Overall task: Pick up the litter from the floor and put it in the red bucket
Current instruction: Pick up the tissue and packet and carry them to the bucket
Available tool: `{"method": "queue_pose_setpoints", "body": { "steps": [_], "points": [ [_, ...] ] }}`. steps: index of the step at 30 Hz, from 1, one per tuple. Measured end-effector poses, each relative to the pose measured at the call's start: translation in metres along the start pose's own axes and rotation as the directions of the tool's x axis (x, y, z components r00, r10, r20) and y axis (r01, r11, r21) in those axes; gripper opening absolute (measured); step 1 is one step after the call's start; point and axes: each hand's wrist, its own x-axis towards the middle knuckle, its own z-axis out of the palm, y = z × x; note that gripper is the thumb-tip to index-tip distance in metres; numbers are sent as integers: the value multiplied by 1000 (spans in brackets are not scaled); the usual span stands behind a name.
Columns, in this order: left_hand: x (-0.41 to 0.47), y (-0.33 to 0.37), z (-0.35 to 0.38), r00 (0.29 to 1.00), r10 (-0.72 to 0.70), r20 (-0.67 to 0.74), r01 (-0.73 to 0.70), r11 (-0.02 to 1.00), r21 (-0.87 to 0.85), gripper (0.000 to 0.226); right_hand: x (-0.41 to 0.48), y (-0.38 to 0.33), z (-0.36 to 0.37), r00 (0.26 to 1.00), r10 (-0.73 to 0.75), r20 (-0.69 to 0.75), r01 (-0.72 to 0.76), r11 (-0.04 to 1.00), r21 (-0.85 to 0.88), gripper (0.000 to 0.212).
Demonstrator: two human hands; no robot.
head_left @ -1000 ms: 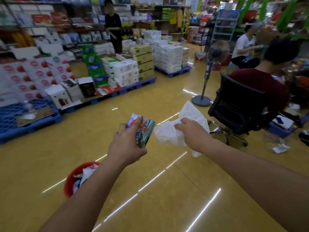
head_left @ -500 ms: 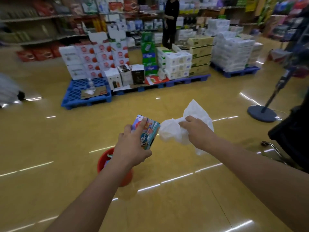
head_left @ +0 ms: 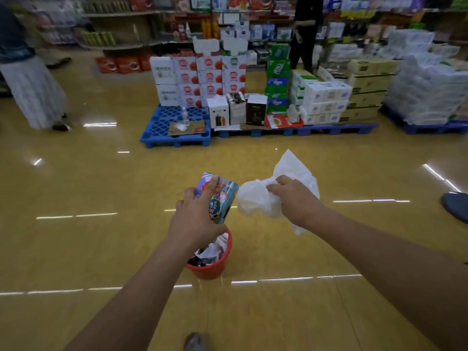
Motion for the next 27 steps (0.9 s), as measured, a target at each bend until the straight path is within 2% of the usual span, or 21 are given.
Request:
{"method": "queue_pose_setpoints", "body": {
  "steps": [8,14,19,27],
  "points": [
    [80,-87,3,995,-96,2,96,994,-46,112,121,-35,45,993,-58,101,63,997,-40,51],
    [147,-147,7,986,-144,81,148,988,-47,112,207,-60,84,986,-60,158,63,998,-14,56],
    [190,-178,19,976,-178,125,186,981,-61,113,254,-64,115,973,-40,228,42,999,-4,62],
    [228,-210,60,944,-274,186,289,955,-64,113,320,-51,160,950,-78,302,68,997,42,60]
  ]
}}
